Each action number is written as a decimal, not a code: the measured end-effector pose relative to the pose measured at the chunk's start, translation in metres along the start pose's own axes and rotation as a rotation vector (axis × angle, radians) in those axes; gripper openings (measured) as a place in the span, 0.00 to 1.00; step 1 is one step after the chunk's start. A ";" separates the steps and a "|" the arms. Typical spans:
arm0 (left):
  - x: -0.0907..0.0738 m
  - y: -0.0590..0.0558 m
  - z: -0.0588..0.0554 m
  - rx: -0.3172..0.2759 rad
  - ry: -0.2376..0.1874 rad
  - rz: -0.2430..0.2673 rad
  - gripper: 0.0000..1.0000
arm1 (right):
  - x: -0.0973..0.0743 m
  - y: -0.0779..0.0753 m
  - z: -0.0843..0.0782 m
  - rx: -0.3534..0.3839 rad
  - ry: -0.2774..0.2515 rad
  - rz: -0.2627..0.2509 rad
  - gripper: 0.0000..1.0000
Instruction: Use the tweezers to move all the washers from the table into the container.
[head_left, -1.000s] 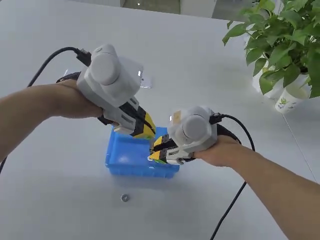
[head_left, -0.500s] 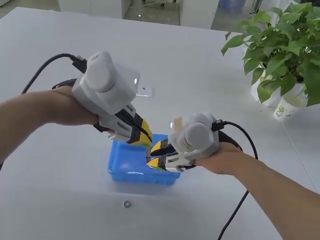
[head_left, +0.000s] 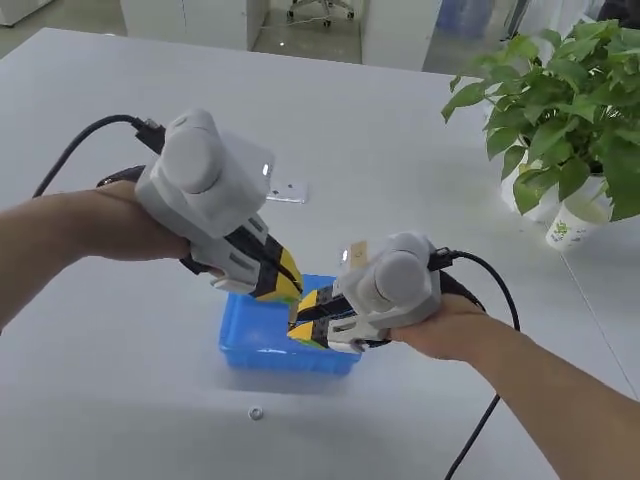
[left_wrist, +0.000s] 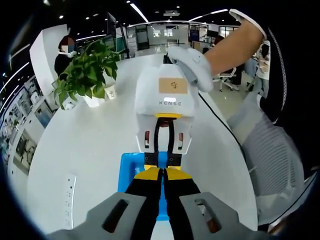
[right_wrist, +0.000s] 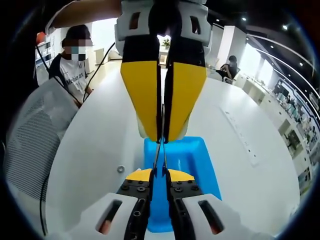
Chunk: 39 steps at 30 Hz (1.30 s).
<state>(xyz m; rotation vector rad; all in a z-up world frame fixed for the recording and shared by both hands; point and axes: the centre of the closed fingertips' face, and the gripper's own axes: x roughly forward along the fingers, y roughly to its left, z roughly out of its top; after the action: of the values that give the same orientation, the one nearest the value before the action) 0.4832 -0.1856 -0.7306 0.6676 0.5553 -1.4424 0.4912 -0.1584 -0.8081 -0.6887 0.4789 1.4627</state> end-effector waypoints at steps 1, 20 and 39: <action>-0.001 -0.001 0.000 -0.002 -0.003 0.002 0.05 | 0.000 0.001 0.001 0.001 -0.003 0.000 0.12; -0.012 -0.021 -0.005 -0.024 -0.025 0.007 0.05 | 0.009 0.022 0.019 0.011 -0.045 0.046 0.15; -0.015 -0.047 -0.021 -0.049 -0.018 0.001 0.05 | 0.027 0.052 0.020 -0.008 -0.049 0.079 0.12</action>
<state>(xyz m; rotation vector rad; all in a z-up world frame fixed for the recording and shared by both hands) 0.4365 -0.1602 -0.7386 0.6152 0.5742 -1.4278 0.4396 -0.1260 -0.8188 -0.6452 0.4672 1.5523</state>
